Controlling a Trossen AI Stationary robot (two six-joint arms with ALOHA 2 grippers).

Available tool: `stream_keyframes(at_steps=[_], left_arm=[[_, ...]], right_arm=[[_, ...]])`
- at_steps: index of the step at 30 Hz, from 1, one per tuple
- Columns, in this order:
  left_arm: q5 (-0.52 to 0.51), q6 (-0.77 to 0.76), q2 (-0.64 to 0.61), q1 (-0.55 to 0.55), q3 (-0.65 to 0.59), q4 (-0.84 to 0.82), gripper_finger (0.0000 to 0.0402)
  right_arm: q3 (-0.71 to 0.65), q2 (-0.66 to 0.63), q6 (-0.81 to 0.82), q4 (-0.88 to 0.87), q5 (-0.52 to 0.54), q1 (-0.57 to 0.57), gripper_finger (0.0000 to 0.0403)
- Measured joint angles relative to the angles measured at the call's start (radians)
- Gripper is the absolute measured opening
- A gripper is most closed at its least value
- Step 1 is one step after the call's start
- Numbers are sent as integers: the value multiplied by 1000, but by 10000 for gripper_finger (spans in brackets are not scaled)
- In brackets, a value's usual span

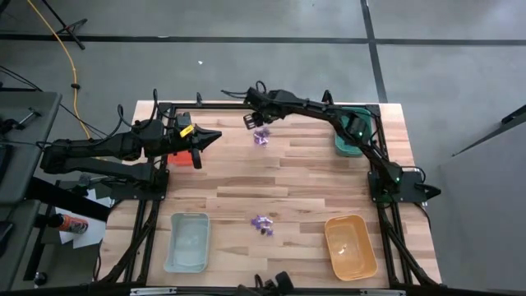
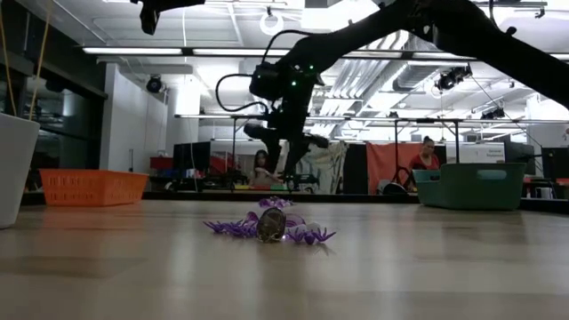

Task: Sort Halloween decoration
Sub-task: Put the black skull toy into the green bin

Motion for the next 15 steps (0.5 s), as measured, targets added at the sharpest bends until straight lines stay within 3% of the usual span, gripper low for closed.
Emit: stream_keyframes(at_steps=[3, 8, 15], left_arm=[[0, 0, 0, 0, 0, 0, 1], [0, 0, 0, 0, 0, 0, 1], [-22, 0, 0, 0, 0, 0, 1]], right_arm=[[-1, 1, -134, -7, -103, -19, 113], [-2, 9, -334, -3, -204, -44, 13], [-2, 5, -502, -24, -263, -57, 3]])
